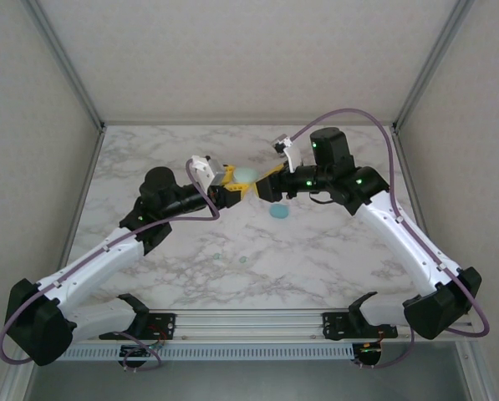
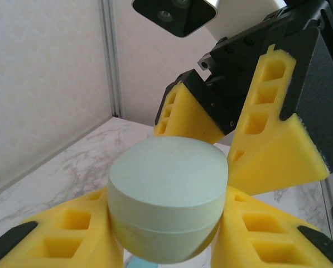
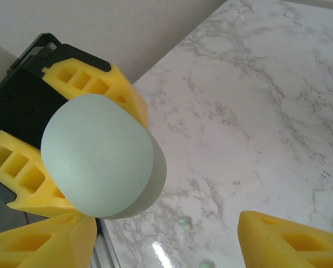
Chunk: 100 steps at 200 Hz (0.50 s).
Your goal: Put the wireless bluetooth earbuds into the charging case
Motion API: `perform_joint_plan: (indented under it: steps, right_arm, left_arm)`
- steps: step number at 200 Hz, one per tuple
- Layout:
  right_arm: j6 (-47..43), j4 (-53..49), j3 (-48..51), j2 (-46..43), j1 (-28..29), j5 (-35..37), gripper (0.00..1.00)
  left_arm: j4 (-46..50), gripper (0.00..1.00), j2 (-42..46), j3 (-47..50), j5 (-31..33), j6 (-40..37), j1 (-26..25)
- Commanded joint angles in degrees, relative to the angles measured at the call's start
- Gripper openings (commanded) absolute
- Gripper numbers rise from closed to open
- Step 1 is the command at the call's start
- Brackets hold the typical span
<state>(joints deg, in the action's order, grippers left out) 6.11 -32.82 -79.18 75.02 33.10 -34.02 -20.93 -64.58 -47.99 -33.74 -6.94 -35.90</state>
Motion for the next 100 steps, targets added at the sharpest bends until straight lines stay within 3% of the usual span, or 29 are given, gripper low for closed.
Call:
perform_joint_plan:
  steps: [1, 48, 100]
  right_arm:
    - [2.62, 2.35, -3.55, 1.41, -0.04, 4.48, 0.69]
    - [6.10, 4.07, -3.52, 0.36, -0.58, 1.08, 0.70]
    - [8.25, 4.30, -3.16, 0.55, -0.77, 4.45, 0.70]
  left_arm:
    - [1.21, 0.23, 0.79, -1.68, -4.50, -1.23, -0.96]
    - [2.62, 0.23, 1.90, -0.88, -3.62, -2.11, -1.02]
    - [3.81, 0.23, 2.94, -1.03, -3.36, -2.53, -1.06]
